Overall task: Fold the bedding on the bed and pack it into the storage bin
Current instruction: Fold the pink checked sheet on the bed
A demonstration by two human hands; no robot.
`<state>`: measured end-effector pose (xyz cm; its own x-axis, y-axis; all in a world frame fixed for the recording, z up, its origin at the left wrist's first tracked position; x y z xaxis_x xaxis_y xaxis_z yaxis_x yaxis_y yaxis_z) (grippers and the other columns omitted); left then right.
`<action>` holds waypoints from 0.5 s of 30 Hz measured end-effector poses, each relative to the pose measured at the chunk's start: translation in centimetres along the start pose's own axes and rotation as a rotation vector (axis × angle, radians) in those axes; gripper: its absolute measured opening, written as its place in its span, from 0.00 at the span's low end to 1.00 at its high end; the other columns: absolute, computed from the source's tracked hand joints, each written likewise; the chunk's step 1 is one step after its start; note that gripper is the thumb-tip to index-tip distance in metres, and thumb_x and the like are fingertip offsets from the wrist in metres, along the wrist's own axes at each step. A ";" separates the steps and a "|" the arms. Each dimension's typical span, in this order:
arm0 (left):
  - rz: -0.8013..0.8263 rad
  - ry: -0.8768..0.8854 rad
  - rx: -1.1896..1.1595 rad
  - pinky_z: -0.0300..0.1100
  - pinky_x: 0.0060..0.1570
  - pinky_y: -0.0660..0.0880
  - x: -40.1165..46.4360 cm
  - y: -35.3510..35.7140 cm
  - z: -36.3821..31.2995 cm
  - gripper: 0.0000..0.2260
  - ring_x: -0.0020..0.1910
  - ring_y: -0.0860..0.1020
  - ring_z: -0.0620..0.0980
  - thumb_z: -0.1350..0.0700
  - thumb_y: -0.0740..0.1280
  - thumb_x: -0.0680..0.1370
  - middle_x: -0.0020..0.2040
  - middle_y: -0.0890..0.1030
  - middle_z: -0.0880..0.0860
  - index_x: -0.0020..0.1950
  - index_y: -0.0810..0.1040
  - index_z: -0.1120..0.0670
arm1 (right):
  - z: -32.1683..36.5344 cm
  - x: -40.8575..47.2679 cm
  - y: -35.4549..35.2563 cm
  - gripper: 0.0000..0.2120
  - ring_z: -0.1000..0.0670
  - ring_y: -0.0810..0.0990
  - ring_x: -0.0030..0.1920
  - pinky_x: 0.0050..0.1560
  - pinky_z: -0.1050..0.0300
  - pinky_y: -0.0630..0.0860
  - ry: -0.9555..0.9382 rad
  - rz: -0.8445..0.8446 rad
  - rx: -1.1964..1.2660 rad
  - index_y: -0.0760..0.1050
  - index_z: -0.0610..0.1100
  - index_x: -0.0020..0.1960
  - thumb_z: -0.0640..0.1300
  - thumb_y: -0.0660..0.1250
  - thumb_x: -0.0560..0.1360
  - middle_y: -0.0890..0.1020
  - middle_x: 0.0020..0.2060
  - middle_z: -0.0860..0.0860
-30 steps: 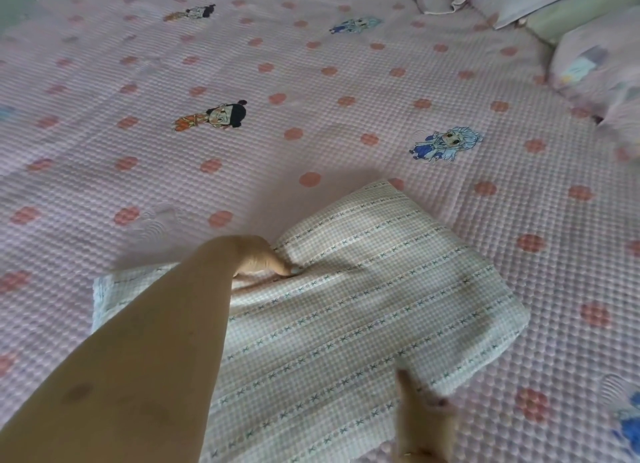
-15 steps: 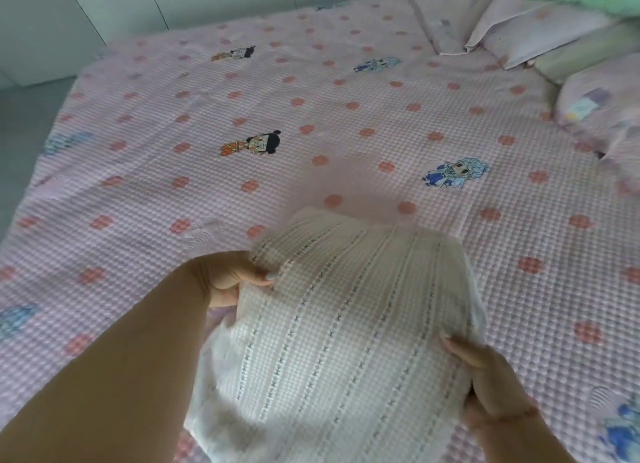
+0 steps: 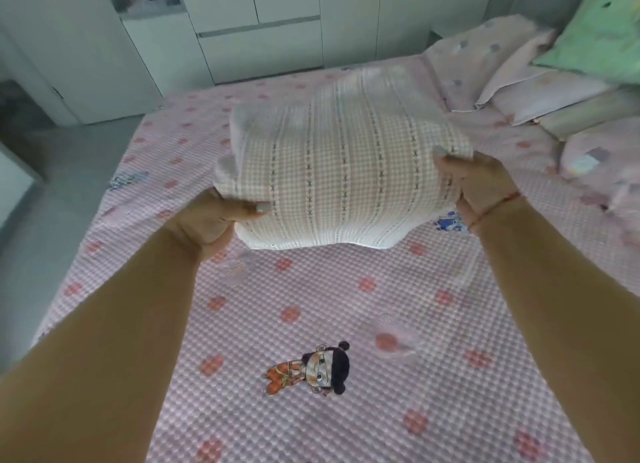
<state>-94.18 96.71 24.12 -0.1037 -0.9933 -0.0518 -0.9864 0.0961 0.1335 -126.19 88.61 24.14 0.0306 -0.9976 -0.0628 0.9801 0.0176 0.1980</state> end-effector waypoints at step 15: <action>-0.190 -0.891 0.097 0.55 0.69 0.61 -15.3 1.3 26.9 0.43 0.66 0.72 0.57 0.35 0.79 0.55 0.61 0.80 0.54 0.64 0.75 0.54 | -24.8 -11.1 -10.3 0.30 0.38 0.80 0.51 0.56 0.43 0.76 0.781 0.104 -0.870 0.77 0.34 0.59 0.59 0.68 0.72 0.81 0.51 0.36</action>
<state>-97.34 113.75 -1.54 0.0410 -0.5791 -0.8142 -0.9991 -0.0186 -0.0371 -131.80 101.23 -1.48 -0.0657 -0.6815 -0.7289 0.7603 0.4389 -0.4789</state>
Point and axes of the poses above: each hand's wrist, its own x-axis towards the middle knuckle, its own y-axis out of the palm, z = x × y, the point moved 7 cm from there along x, towards the middle knuckle
